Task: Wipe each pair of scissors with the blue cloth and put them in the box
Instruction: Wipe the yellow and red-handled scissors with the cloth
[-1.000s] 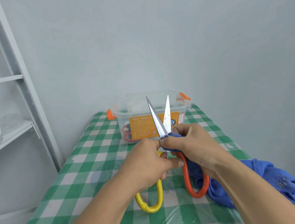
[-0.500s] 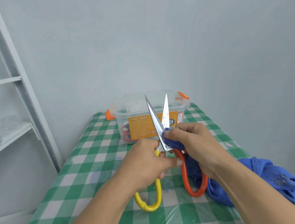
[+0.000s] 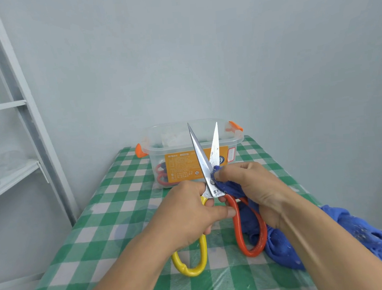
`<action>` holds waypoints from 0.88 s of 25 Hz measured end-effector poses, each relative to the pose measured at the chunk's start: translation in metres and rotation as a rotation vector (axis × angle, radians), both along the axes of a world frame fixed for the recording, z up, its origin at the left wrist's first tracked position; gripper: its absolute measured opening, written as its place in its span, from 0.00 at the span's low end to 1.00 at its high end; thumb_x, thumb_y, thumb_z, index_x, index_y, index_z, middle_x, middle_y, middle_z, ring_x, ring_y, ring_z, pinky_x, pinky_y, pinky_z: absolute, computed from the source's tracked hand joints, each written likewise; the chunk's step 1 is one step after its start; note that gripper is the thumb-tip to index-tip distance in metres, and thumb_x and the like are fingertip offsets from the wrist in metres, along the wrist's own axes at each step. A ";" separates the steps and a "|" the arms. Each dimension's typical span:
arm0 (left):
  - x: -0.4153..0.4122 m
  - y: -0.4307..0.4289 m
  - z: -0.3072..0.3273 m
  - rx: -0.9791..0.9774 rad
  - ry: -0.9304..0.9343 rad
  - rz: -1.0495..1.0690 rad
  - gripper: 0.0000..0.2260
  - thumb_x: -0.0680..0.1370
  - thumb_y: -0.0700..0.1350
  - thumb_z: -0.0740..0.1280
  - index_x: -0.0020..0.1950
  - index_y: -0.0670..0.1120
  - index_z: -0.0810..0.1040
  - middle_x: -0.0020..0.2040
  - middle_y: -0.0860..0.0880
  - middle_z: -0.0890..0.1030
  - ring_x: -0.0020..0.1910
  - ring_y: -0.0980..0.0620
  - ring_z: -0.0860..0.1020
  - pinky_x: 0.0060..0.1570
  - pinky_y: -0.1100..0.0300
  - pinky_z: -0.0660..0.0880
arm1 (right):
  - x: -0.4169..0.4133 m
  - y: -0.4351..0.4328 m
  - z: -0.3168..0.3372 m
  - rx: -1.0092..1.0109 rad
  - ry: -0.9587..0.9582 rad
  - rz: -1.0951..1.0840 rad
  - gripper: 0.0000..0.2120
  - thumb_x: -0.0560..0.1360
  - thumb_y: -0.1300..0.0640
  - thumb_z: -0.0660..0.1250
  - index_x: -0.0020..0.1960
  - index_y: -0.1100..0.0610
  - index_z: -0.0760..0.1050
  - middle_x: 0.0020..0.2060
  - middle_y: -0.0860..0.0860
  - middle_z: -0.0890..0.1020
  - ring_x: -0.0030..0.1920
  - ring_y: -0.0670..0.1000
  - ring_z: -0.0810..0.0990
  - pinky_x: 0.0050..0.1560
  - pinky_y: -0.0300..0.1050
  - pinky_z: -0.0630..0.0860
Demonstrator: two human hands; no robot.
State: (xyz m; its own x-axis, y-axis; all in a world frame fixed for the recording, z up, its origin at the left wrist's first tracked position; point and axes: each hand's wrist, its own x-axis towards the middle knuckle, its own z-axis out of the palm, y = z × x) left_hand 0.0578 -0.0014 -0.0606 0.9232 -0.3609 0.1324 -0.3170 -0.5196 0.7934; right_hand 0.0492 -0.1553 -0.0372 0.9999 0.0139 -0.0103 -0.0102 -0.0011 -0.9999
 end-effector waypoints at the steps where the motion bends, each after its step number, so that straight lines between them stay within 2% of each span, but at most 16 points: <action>1: -0.001 0.000 0.001 0.009 -0.009 -0.007 0.11 0.71 0.53 0.78 0.46 0.51 0.80 0.29 0.56 0.72 0.21 0.55 0.73 0.32 0.62 0.71 | 0.001 0.001 0.001 -0.019 0.002 0.006 0.19 0.74 0.63 0.70 0.24 0.55 0.76 0.27 0.53 0.77 0.26 0.49 0.76 0.34 0.41 0.74; 4: -0.003 0.001 0.002 0.040 -0.036 -0.010 0.12 0.71 0.54 0.77 0.50 0.52 0.80 0.31 0.56 0.73 0.21 0.56 0.73 0.32 0.61 0.73 | 0.002 0.005 0.002 -0.125 -0.033 0.009 0.12 0.68 0.56 0.74 0.29 0.59 0.76 0.28 0.54 0.73 0.30 0.50 0.71 0.36 0.41 0.70; 7: -0.001 0.002 0.002 0.053 -0.039 -0.002 0.13 0.71 0.55 0.77 0.52 0.54 0.80 0.30 0.54 0.77 0.23 0.54 0.76 0.42 0.53 0.81 | 0.001 0.007 0.001 -0.184 -0.090 -0.003 0.15 0.71 0.60 0.72 0.29 0.59 0.72 0.24 0.48 0.71 0.25 0.45 0.69 0.28 0.33 0.67; 8: -0.001 0.002 0.002 0.053 -0.035 0.002 0.13 0.71 0.55 0.77 0.52 0.55 0.80 0.29 0.54 0.77 0.23 0.55 0.76 0.43 0.54 0.81 | 0.001 0.009 0.000 -0.220 -0.115 -0.017 0.14 0.72 0.60 0.72 0.30 0.59 0.72 0.23 0.47 0.71 0.24 0.44 0.69 0.28 0.34 0.67; 10: -0.002 0.001 0.003 0.065 -0.037 -0.003 0.11 0.72 0.54 0.77 0.50 0.54 0.79 0.29 0.56 0.75 0.22 0.56 0.76 0.36 0.59 0.75 | -0.001 0.010 -0.001 -0.283 -0.156 -0.050 0.12 0.71 0.59 0.72 0.34 0.64 0.74 0.25 0.49 0.73 0.27 0.45 0.71 0.33 0.38 0.69; 12: -0.003 0.000 0.004 0.056 -0.042 -0.005 0.11 0.71 0.53 0.77 0.49 0.54 0.79 0.31 0.56 0.75 0.24 0.53 0.78 0.32 0.59 0.73 | -0.004 0.009 0.000 -0.263 -0.175 -0.040 0.14 0.70 0.58 0.74 0.32 0.62 0.73 0.26 0.50 0.73 0.28 0.46 0.71 0.33 0.39 0.69; 15: -0.002 0.001 0.004 0.035 -0.039 0.003 0.11 0.71 0.53 0.78 0.49 0.53 0.81 0.29 0.55 0.75 0.24 0.52 0.78 0.35 0.57 0.76 | -0.005 0.005 0.003 -0.211 -0.139 -0.002 0.14 0.63 0.56 0.75 0.27 0.56 0.71 0.26 0.52 0.71 0.28 0.47 0.71 0.32 0.39 0.69; 19: -0.005 -0.001 0.004 0.059 -0.026 0.019 0.12 0.71 0.54 0.77 0.49 0.51 0.80 0.24 0.55 0.75 0.23 0.57 0.76 0.33 0.60 0.72 | -0.006 0.009 0.006 -0.186 -0.082 -0.041 0.16 0.68 0.62 0.69 0.24 0.55 0.70 0.24 0.50 0.69 0.24 0.47 0.68 0.29 0.39 0.66; 22: -0.006 -0.001 0.004 0.060 -0.034 0.044 0.14 0.70 0.55 0.78 0.48 0.49 0.80 0.27 0.55 0.76 0.23 0.56 0.76 0.35 0.58 0.74 | -0.006 0.010 0.008 -0.159 -0.047 -0.076 0.17 0.68 0.63 0.66 0.22 0.55 0.67 0.24 0.51 0.68 0.25 0.50 0.64 0.31 0.42 0.63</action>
State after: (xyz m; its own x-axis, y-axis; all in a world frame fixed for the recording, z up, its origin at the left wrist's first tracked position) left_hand 0.0521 -0.0029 -0.0563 0.9338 -0.3280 0.1430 -0.3185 -0.5799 0.7498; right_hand 0.0428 -0.1450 -0.0292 0.9974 -0.0601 0.0407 0.0306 -0.1606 -0.9865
